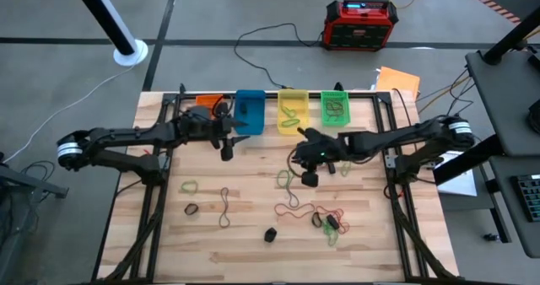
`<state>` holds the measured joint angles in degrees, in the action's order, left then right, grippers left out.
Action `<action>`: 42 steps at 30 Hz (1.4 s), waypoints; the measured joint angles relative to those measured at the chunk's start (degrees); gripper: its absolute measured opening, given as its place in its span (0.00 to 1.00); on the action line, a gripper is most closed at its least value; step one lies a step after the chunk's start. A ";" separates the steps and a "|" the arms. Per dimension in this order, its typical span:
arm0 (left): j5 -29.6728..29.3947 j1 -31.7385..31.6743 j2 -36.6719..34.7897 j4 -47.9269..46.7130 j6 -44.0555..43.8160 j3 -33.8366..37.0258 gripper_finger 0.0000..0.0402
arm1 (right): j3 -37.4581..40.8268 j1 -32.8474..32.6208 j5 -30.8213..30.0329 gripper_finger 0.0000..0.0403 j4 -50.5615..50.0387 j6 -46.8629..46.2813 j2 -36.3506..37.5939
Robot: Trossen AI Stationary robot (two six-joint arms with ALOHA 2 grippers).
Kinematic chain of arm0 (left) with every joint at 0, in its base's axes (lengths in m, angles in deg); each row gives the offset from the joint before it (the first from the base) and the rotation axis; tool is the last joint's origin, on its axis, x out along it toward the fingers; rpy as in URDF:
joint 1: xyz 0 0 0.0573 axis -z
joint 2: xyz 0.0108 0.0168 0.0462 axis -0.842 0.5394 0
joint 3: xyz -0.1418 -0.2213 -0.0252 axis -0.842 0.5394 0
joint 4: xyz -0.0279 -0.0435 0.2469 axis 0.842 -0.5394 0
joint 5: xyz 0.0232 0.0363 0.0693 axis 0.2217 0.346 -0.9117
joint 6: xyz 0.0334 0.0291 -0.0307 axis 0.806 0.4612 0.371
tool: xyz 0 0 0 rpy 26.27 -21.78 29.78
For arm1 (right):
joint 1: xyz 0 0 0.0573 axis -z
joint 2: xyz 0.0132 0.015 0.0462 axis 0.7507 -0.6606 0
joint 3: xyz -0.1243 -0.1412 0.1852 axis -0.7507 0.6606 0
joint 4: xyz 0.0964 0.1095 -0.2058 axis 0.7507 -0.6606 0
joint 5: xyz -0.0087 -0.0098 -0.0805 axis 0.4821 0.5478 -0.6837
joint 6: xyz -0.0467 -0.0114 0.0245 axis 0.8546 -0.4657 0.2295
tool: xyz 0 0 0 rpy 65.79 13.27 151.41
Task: Sort rubber bands into baskets
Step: Put the green rubber band into the yellow bin
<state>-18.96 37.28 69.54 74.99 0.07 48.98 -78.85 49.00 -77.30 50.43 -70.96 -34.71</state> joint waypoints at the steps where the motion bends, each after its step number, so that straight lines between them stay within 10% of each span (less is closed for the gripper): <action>1: -0.02 0.00 0.24 0.26 0.00 0.00 0.43 | -0.23 -0.02 -0.18 0.08 -0.02 0.40 -1.31; 13: -0.04 0.00 2.43 2.54 0.03 -0.42 0.43 | -6.35 -0.10 -0.35 0.10 -0.39 4.85 -14.96; 28: -6.05 -0.11 2.07 2.84 0.66 -0.44 0.43 | -7.23 0.03 0.07 0.37 -0.16 8.85 -20.97; 42: -6.03 -0.11 2.26 3.37 -0.15 -0.44 0.43 | -7.28 0.83 0.77 0.30 3.54 9.50 -28.11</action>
<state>-24.99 37.17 71.79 78.36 -0.07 48.54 -86.13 49.83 -76.54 53.98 -61.46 -62.82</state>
